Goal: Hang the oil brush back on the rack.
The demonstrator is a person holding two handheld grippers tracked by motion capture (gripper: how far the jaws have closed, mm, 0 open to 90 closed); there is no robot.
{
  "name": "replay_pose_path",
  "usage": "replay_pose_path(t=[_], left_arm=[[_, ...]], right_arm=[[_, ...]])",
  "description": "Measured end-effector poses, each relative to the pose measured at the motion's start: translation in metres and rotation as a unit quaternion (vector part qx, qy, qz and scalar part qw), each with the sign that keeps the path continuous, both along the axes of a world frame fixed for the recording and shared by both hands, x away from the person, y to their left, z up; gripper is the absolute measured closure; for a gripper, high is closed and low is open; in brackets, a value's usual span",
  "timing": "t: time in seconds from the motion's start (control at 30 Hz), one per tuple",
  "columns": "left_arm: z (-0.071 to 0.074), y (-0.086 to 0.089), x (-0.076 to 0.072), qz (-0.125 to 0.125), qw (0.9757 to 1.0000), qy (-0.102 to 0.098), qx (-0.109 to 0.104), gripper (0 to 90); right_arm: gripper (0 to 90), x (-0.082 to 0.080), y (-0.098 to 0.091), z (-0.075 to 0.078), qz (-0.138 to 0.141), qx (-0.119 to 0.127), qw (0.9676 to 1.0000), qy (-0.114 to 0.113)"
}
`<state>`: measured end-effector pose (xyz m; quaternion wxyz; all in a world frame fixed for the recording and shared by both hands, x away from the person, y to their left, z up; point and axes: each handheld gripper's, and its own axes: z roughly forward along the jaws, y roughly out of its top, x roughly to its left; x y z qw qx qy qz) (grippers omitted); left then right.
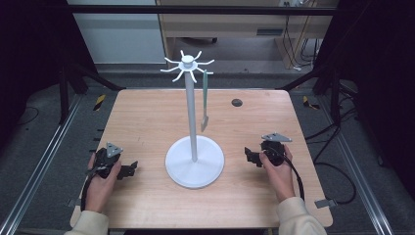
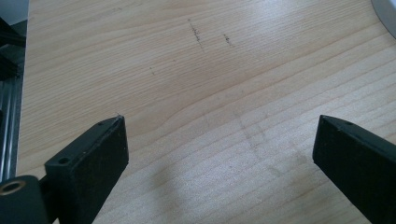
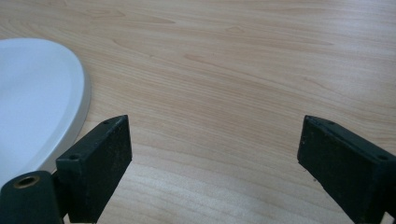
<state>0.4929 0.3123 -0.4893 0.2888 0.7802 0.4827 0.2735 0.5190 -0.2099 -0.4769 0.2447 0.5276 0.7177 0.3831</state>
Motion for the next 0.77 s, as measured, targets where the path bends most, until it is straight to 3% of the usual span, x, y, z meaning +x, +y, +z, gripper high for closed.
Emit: replay_pose_path(t=[0.23, 0.63, 0.77], left_arm=[[0.0, 0.0, 0.0, -0.001, 1.0, 0.0, 0.001, 3.0], [0.001, -0.002, 0.0, -0.006, 1.0, -0.007, -0.002, 3.0], [0.001, -0.004, 0.0, -0.01, 0.9999, -0.005, 0.002, 3.0]], right_arm=[[11.2, 0.003, -0.002, -0.002, -0.006, 0.005, 0.9997, -0.021], [12.8, 0.0, -0.008, -0.004, -0.003, 0.013, 0.9967, -0.081], [12.9, -0.002, -0.011, -0.006, -0.001, 0.013, 0.9963, -0.085]])
